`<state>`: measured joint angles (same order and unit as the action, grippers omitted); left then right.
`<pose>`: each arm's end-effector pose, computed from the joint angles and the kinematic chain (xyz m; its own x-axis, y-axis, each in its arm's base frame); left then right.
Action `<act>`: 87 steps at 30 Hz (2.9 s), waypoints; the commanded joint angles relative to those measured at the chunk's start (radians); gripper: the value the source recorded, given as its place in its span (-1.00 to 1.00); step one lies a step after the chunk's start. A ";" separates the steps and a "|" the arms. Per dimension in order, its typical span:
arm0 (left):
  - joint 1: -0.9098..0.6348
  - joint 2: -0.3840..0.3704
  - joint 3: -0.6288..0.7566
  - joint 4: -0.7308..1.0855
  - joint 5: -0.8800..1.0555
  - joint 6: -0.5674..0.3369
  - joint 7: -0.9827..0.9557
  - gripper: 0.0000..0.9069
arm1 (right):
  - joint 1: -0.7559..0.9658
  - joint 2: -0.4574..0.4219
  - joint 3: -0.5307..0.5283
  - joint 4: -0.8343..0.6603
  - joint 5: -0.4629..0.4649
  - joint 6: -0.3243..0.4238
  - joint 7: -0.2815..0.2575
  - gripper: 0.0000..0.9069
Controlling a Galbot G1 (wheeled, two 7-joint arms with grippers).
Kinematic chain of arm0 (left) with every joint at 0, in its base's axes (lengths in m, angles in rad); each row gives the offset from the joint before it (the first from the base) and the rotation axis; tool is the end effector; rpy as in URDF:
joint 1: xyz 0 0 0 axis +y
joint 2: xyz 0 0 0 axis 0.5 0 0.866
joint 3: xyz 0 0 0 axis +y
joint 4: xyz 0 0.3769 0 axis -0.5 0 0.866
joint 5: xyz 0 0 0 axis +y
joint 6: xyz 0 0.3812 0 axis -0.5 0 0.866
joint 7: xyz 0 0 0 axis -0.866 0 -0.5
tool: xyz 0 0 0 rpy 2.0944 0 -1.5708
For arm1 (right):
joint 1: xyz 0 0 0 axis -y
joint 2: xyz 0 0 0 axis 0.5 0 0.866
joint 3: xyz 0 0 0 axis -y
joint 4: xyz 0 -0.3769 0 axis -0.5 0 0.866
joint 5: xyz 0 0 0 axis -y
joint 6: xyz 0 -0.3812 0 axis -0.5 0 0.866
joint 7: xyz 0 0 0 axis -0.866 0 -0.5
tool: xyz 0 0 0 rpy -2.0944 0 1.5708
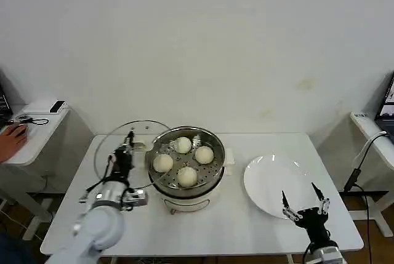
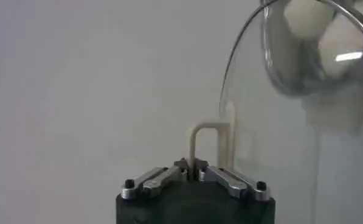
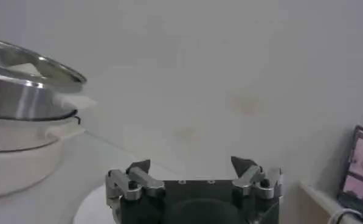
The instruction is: Take steamed baozi put them in steamer then cover it.
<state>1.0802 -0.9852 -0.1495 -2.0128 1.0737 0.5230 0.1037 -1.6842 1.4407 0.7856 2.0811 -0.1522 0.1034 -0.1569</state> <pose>0.3124 0.0133 -0.2583 -0.9990 0.0193 -0.0408 -0.0400 0.0435 0.9983 0.1524 -0.1102 -0.3341 -0.9982 -0.0232 0.0559 -0.0434 0.9181 -0.3940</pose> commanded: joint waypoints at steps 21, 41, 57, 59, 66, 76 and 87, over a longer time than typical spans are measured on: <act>-0.264 -0.280 0.333 0.194 0.273 0.091 0.236 -1.00 | 0.018 0.013 -0.063 -0.037 -0.037 0.002 0.001 1.00; -0.238 -0.268 0.269 0.204 0.268 0.088 0.221 -1.00 | 0.019 0.007 -0.079 -0.048 -0.040 0.004 0.000 1.00; -0.226 -0.288 0.272 0.209 0.268 0.088 0.216 -1.00 | 0.019 0.008 -0.089 -0.051 -0.043 0.004 0.000 1.00; -0.224 -0.291 0.273 0.208 0.268 0.088 0.215 -1.00 | 0.019 0.008 -0.090 -0.051 -0.043 0.004 0.000 1.00; -0.220 -0.289 0.274 0.201 0.269 0.088 0.217 -1.00 | 0.019 0.009 -0.092 -0.053 -0.046 0.004 0.000 1.00; -0.209 -0.306 0.268 0.206 0.268 0.088 0.209 1.00 | 0.020 0.009 -0.096 -0.055 -0.050 0.005 0.000 1.00; -0.157 -0.277 0.247 0.111 0.265 0.089 0.212 1.00 | 0.019 0.011 -0.102 -0.055 -0.054 0.004 0.001 1.00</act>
<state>0.8886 -1.2773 0.1030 -1.8344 1.3411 0.6112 0.3139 -1.6644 1.4506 0.6851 2.0261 -0.2048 0.1078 -0.1571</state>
